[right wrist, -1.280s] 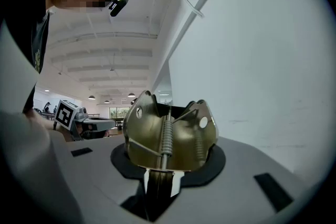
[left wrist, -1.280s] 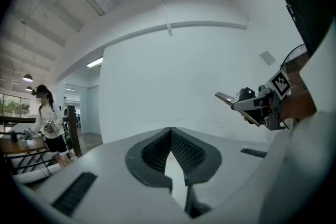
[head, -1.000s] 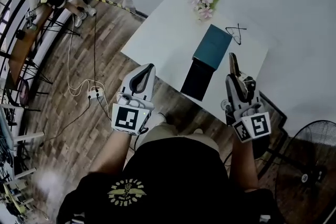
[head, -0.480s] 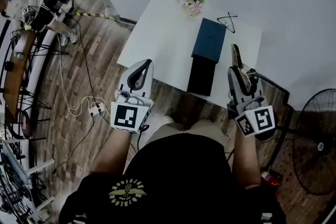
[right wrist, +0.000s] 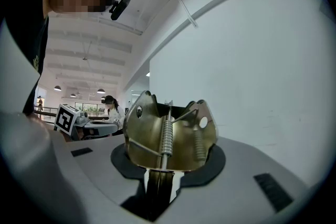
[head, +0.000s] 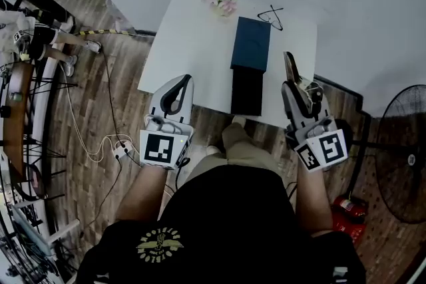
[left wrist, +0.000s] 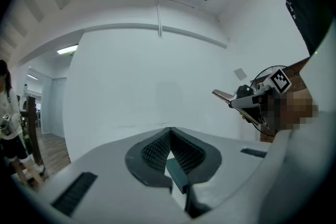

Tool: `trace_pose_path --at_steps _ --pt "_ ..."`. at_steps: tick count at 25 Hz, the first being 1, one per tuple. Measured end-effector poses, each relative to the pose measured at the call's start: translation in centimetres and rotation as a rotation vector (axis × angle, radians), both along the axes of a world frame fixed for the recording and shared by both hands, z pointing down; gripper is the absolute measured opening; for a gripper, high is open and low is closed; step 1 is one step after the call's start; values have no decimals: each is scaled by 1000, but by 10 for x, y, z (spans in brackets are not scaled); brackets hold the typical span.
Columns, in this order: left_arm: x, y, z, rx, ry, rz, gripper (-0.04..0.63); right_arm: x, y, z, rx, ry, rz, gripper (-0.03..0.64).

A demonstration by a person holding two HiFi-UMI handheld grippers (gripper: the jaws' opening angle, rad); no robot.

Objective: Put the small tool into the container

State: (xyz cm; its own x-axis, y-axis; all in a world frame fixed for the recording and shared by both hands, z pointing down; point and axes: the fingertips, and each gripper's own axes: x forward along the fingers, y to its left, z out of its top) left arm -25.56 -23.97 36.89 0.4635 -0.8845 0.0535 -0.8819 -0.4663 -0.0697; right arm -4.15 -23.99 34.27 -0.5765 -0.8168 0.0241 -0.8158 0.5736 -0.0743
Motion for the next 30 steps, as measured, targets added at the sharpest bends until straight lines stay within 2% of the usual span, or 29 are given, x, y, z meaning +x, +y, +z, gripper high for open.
trace_pose_path --at_steps 12,18,23,30 --pt "-13 -19 4 -26 -33 -30 6 -25 -31 17 -38 -32 -74 117" --pt "-6 -35 7 -19 -42 -20 6 -30 -51 25 -48 -32 -100 117" --pt "0 -45 12 -43 -52 -22 6 -28 -63 36 -73 -23 -109 117" --pt "9 -65 29 -52 -36 -23 6 -26 -83 71 -145 -6 -119 117"
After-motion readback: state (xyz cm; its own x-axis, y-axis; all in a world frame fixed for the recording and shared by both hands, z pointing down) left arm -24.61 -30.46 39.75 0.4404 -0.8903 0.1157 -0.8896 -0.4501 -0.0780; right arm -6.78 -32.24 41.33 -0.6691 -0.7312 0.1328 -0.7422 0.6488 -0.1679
